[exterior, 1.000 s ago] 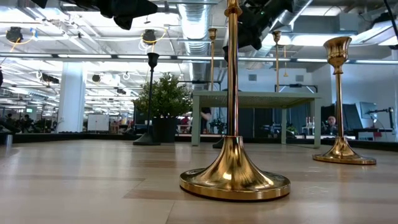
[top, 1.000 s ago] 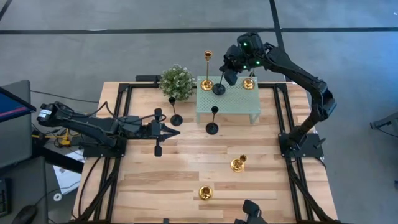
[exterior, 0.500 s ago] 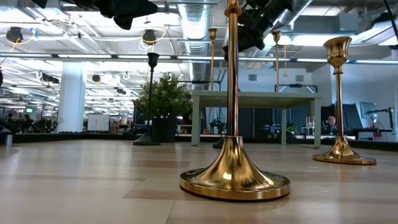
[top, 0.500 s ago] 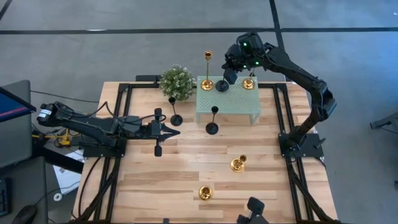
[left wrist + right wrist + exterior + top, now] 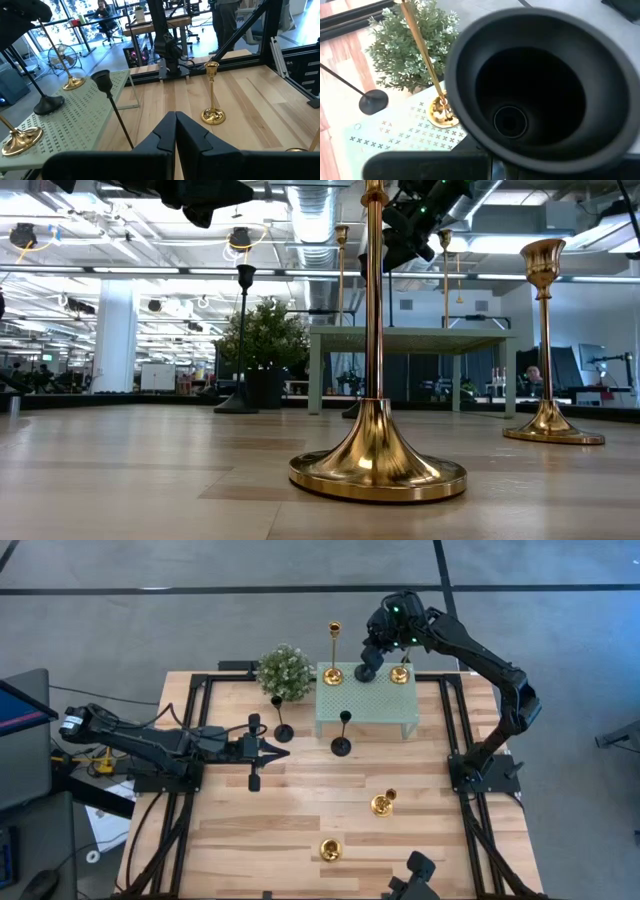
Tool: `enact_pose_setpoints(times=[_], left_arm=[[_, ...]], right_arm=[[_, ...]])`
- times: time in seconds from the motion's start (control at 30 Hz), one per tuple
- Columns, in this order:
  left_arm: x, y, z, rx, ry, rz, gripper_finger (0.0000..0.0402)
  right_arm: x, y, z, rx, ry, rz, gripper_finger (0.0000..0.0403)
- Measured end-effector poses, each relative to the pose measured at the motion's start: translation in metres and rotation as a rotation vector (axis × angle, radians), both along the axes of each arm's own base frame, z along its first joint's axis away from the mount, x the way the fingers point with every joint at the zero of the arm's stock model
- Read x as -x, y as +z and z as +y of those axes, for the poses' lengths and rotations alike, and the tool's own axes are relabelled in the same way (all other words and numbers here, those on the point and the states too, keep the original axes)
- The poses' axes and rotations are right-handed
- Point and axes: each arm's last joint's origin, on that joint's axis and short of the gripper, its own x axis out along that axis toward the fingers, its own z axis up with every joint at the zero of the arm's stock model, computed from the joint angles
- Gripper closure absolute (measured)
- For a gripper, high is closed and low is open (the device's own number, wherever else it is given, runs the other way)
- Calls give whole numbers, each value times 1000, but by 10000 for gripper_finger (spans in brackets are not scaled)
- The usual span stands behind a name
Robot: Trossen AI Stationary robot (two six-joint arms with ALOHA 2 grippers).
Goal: Pick & Place candle stick holders
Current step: Put the black candle holder on the shelf
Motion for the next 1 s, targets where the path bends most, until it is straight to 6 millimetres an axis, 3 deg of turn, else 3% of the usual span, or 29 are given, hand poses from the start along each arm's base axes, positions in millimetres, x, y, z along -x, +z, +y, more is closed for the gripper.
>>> enact_pose_setpoints(times=[1.0], left_arm=[[0, 0, 0, 0, 0, 0, 392]], right_arm=[[5, -2, -4, -14, -48, 20, 403]])
